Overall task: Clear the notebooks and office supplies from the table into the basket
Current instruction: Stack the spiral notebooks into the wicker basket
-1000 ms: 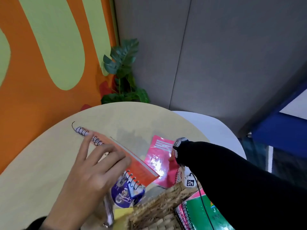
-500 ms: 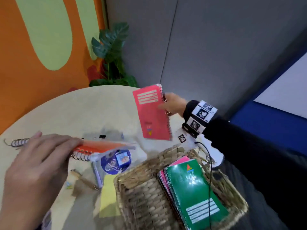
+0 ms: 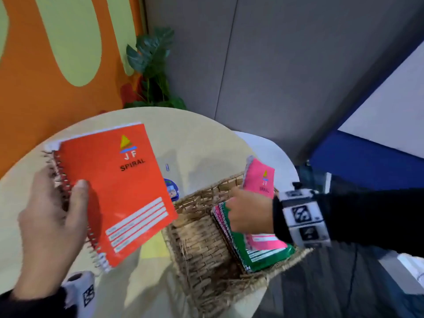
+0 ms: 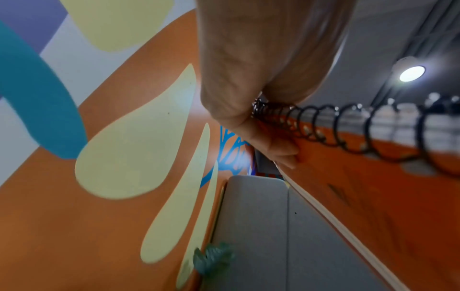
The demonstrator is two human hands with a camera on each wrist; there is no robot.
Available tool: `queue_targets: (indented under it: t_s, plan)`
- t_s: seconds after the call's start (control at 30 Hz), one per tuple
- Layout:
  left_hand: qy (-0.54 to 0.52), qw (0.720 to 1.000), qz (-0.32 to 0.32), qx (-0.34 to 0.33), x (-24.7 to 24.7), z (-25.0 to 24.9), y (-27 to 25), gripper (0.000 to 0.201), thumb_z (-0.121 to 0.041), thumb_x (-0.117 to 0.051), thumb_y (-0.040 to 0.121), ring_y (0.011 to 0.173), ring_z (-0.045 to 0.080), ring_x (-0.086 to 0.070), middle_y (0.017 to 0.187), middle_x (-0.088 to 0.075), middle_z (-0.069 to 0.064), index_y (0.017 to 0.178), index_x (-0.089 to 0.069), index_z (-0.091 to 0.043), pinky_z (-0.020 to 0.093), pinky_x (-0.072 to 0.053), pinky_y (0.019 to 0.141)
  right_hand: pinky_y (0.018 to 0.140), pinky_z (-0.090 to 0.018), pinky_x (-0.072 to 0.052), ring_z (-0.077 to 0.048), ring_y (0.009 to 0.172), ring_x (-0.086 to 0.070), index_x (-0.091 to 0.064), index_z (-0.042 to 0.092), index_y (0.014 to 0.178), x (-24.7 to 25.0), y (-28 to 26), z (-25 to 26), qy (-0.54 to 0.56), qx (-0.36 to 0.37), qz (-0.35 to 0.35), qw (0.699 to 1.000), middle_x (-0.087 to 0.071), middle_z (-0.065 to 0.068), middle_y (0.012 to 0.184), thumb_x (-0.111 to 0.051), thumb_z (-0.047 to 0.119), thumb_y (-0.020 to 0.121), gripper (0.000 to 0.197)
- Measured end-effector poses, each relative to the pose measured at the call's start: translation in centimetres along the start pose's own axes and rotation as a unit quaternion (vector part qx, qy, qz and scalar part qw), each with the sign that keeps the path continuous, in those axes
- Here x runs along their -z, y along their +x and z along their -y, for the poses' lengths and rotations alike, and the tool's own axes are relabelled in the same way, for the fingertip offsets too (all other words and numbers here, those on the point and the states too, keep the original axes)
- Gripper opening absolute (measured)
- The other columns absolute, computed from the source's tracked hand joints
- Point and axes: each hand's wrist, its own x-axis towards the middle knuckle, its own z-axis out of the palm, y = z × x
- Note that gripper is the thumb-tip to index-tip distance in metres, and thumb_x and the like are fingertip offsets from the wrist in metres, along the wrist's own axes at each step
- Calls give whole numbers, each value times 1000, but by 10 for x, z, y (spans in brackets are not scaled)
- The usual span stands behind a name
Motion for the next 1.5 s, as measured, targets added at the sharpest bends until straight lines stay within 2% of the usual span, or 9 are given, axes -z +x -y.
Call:
queue_targets:
  t_s: [0.17,0.33,0.4,0.57,0.7,0.97,1.1,1.27,1.5]
  plan:
    - [-191,976,93,45,-20,-85,-44,23,-45,-54,82,80,27,-67,91,-72,-9,105,-54,-41,51,-57,77,91,-34,-39,-23,109,-57,-61,19,119,-36,58,47,-78,77,96,989,-65,0,117,-65,24,88,32]
    - [-271,949,101,127,-31,-74,-65,26,-14,-53,95,80,31,-66,96,-70,12,94,-58,-40,55,-54,81,117,-49,-23,-25,137,-38,-48,18,137,-63,66,36,166,69,-39,983,-49,-7,143,-63,13,84,55]
    - [-287,942,107,136,-33,-72,-70,29,-12,-49,96,79,32,-67,98,-71,11,93,-58,-40,47,-56,77,118,-51,-25,-22,142,-30,-26,23,148,-63,48,20,468,32,-80,879,-32,-5,154,-63,27,79,78]
    - [-289,935,177,103,-51,-86,-77,22,-15,-51,95,93,27,-71,106,-72,2,107,-56,-32,45,-58,78,109,-43,-38,-18,134,-47,-32,35,144,-54,15,23,901,73,-167,394,-47,2,147,-63,42,85,67]
    - [-304,897,290,134,-71,-91,-85,30,-34,-56,89,92,22,-66,102,-68,0,117,-51,-25,37,-54,78,89,-38,-57,-30,108,-66,-53,9,129,-62,13,40,940,38,-201,273,-64,-18,125,-53,3,91,38]
    - [-51,940,320,104,-48,-23,-91,20,-21,-55,93,90,-1,-65,97,-72,-10,101,-59,-39,5,-47,74,82,-56,-55,-47,92,-68,-58,10,120,-150,-7,23,932,-170,-157,278,-69,-29,108,-55,-4,87,36]
    - [52,959,252,120,-39,25,-86,28,-14,-57,90,82,5,-65,85,-72,-5,87,-55,-42,12,-47,71,82,-49,-57,-37,82,-73,-61,6,109,-177,7,17,854,-299,-78,419,-76,-21,91,-55,-2,90,22]
    - [143,949,223,171,-48,57,-60,19,-9,-54,88,91,25,-67,95,-73,8,102,-67,-12,23,-42,74,83,-29,-47,-24,96,-64,-52,19,81,-147,22,21,610,-393,25,687,-64,-6,96,-55,32,89,15]
    - [198,917,244,247,-85,65,-4,37,-26,-40,95,95,33,-65,93,-71,18,85,-65,-1,35,-49,82,77,-32,-46,-26,91,-64,-64,15,104,-43,54,-25,604,-370,-219,672,-69,-5,97,-68,29,82,27]
